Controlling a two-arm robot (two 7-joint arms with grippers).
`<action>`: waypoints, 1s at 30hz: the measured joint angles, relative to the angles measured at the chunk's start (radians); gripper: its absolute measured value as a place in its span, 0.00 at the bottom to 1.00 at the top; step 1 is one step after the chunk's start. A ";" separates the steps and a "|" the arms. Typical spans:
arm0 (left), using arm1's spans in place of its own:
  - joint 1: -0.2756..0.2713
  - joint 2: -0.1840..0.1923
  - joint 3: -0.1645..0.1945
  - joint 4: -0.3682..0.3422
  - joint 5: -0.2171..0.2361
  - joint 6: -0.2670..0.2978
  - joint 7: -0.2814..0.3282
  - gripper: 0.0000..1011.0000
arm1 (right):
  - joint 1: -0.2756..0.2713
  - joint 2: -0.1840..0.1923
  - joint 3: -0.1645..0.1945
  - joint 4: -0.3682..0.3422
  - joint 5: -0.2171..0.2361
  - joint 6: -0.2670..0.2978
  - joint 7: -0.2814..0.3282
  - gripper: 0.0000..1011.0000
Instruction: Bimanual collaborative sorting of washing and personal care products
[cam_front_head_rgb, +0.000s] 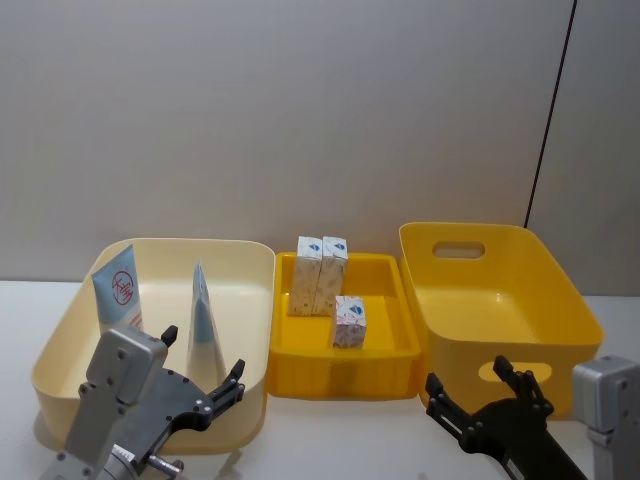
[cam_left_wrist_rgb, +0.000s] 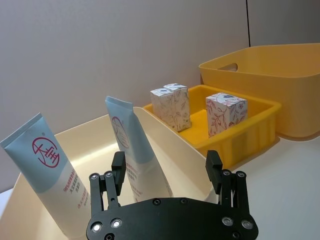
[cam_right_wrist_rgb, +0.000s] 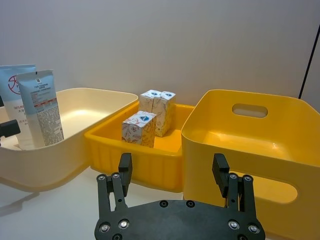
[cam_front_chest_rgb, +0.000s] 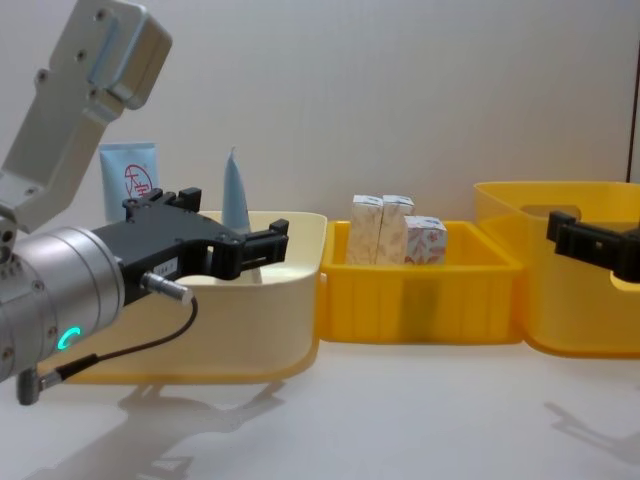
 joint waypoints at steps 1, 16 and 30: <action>0.000 0.000 0.000 0.000 0.000 0.000 0.000 0.99 | 0.000 0.000 0.000 0.000 0.000 0.000 0.000 0.99; 0.000 0.000 0.000 0.000 0.000 0.000 0.000 0.99 | 0.000 0.000 0.000 0.000 0.000 0.000 0.000 0.99; 0.000 0.000 0.000 0.000 0.000 0.000 0.000 0.99 | 0.000 0.000 0.000 0.000 0.000 0.000 0.000 0.99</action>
